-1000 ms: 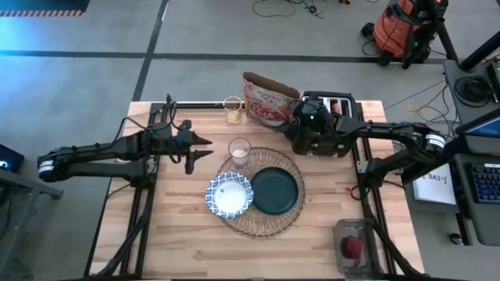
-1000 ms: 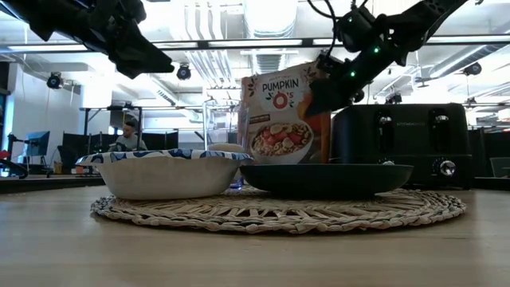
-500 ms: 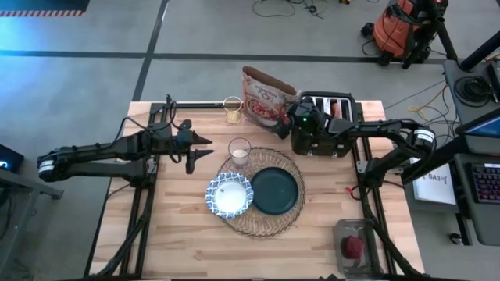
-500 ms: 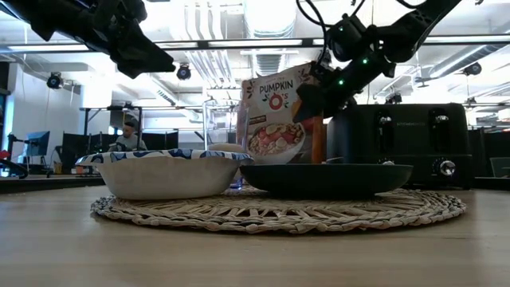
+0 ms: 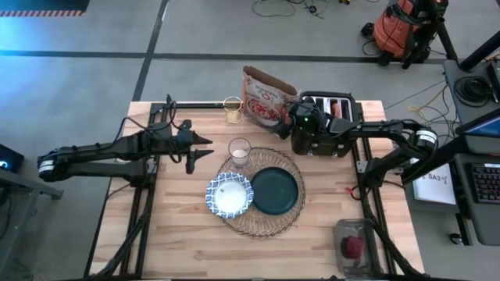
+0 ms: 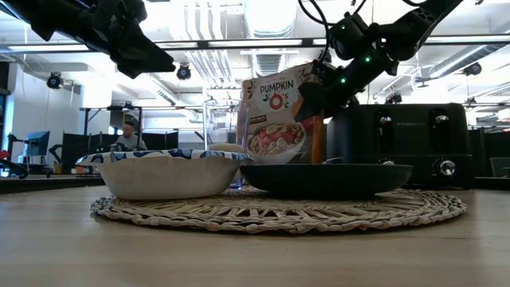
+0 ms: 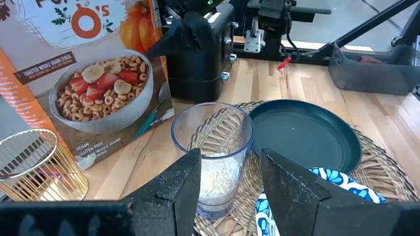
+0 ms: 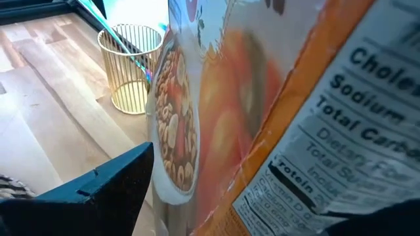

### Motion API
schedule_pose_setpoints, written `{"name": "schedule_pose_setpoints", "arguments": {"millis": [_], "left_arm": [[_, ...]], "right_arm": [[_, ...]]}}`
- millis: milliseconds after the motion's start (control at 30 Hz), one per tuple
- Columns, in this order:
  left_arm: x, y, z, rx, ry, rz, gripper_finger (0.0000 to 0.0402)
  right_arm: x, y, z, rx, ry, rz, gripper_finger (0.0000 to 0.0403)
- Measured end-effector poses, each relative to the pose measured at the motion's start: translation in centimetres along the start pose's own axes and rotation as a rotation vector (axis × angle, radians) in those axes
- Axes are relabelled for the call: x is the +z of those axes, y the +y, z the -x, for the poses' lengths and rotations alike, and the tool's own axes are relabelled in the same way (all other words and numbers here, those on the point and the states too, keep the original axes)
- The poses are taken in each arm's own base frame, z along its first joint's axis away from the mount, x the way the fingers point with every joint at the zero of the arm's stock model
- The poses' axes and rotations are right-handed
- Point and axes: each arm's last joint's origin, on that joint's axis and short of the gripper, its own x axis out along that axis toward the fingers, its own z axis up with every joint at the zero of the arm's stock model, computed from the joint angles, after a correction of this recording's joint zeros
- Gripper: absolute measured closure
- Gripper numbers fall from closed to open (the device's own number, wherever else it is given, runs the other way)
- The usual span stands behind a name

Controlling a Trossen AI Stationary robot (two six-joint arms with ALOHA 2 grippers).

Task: Arrange a breakfast setting
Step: Pour the cereal from the orange cereal box into the white bowl

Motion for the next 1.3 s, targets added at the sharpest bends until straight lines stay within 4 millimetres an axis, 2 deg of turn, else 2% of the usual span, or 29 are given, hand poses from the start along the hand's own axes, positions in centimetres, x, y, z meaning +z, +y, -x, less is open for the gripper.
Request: {"name": "schedule_pose_setpoints", "arguments": {"millis": [233,567,1033,1300], "left_arm": [[0.0,0.0,0.0,0.0,0.0,-0.003,0.026],[0.0,0.0,0.0,-0.001,0.0,-0.003,0.026],[0.02,-0.01,0.03,-0.002,-0.002,-0.003,0.026],[0.02,-0.01,0.03,-0.002,-0.002,-0.004,0.026]], "right_arm": [[0.0,-0.02,0.0,-0.003,0.0,-0.004,0.0083],[0.08,-0.04,0.0,-0.007,-0.009,-0.04,0.0178],[0.01,-0.03,0.04,-0.003,-0.001,-0.001,0.0199],[0.04,-0.12,0.31,-0.001,0.009,0.006,0.0289]]}}
